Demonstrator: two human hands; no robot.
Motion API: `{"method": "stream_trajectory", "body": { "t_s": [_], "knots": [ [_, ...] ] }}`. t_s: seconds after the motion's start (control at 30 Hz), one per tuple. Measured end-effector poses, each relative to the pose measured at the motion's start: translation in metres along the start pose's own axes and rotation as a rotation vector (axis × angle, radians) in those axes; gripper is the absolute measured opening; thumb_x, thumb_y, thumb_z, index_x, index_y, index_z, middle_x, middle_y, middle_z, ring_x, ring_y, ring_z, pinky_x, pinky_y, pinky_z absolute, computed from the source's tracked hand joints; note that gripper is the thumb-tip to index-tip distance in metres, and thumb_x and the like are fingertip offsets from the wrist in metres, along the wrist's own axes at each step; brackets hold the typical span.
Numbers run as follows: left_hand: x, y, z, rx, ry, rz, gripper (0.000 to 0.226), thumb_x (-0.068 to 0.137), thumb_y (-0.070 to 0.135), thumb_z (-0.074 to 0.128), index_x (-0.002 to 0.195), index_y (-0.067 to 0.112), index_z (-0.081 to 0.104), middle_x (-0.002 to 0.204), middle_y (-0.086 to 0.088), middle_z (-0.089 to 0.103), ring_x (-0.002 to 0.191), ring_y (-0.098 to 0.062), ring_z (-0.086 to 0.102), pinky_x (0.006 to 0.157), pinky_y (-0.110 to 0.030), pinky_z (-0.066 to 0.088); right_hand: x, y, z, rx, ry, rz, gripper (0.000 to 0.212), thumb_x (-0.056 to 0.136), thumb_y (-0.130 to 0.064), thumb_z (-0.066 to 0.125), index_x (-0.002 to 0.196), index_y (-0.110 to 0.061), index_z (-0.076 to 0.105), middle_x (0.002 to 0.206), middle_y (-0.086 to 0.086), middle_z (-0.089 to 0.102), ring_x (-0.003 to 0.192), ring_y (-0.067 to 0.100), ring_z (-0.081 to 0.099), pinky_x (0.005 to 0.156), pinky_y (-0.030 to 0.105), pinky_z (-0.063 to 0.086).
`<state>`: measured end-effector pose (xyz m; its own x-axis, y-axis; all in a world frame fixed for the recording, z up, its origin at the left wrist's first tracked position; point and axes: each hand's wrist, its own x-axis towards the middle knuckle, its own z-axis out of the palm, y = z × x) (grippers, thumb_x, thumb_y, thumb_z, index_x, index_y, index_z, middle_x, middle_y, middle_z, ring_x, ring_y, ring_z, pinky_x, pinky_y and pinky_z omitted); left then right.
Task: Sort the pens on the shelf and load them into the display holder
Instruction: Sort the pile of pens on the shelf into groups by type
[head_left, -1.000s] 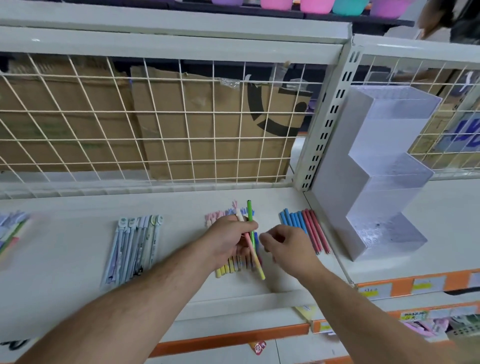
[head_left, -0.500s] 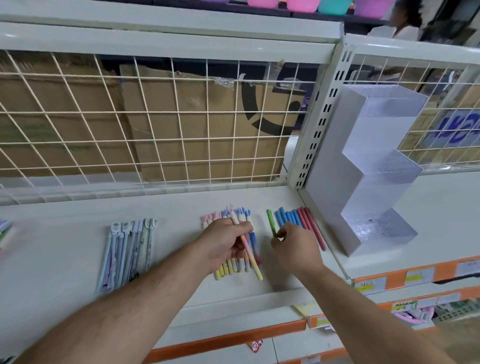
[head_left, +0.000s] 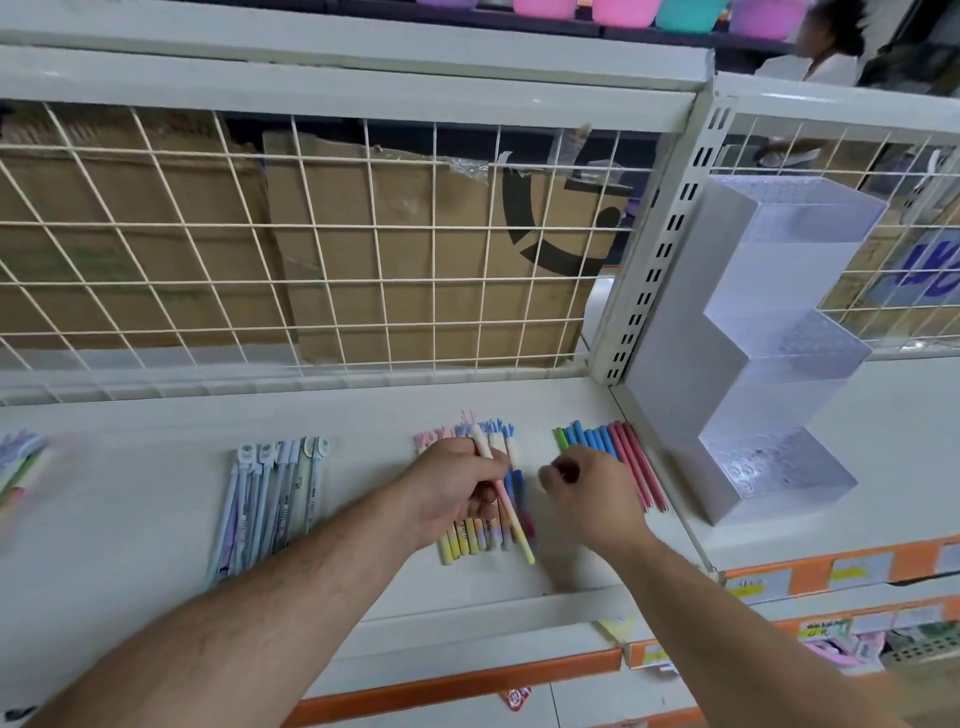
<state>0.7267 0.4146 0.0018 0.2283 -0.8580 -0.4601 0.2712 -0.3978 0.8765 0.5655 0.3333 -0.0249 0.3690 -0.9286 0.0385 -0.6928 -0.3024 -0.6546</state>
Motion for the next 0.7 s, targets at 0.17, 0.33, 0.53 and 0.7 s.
{"method": "stream_trajectory", "body": {
  "t_s": [0.17, 0.33, 0.53, 0.7],
  "knots": [
    [-0.001, -0.005, -0.004, 0.047, 0.042, 0.043, 0.007, 0.094, 0.006, 0.063, 0.1, 0.003, 0.065, 0.067, -0.005, 0.062, 0.053, -0.013, 0.054, 0.052, -0.025, 0.048, -0.018, -0.025, -0.003, 0.531, -0.31, 0.032, 0.018, 0.09, -0.022, 0.073, 0.076, -0.013, 0.067, 0.061, 0.001, 0.065, 0.047, 0.01, 0.054, 0.046, 0.021, 0.043],
    [-0.005, -0.01, -0.016, 0.087, 0.101, 0.052, 0.009, 0.093, 0.012, 0.067, 0.097, 0.004, 0.067, 0.071, -0.006, 0.065, 0.059, -0.015, 0.055, 0.056, -0.028, 0.047, -0.026, -0.04, 0.009, 0.453, -0.339, -0.021, 0.011, 0.087, -0.013, 0.074, 0.083, -0.008, 0.066, 0.065, 0.005, 0.067, 0.048, 0.013, 0.059, 0.042, 0.019, 0.043],
    [-0.013, -0.017, -0.048, 0.325, 0.403, 0.084, 0.023, 0.075, 0.025, 0.069, 0.097, 0.021, 0.06, 0.085, -0.002, 0.066, 0.067, -0.018, 0.057, 0.057, -0.027, 0.042, -0.024, -0.055, 0.035, 0.062, -0.183, -0.08, 0.008, 0.089, -0.023, 0.069, 0.082, -0.021, 0.064, 0.072, -0.001, 0.067, 0.056, 0.019, 0.066, 0.053, 0.03, 0.056],
    [-0.021, -0.024, -0.072, 0.528, 0.419, 0.079, 0.015, 0.079, 0.029, 0.068, 0.092, 0.031, 0.06, 0.096, 0.008, 0.064, 0.081, -0.012, 0.064, 0.061, -0.025, 0.049, -0.021, -0.069, 0.05, -0.103, -0.18, -0.094, 0.015, 0.095, -0.032, 0.061, 0.092, -0.018, 0.065, 0.076, 0.0, 0.065, 0.062, 0.022, 0.066, 0.057, 0.032, 0.057]
  ]
}}
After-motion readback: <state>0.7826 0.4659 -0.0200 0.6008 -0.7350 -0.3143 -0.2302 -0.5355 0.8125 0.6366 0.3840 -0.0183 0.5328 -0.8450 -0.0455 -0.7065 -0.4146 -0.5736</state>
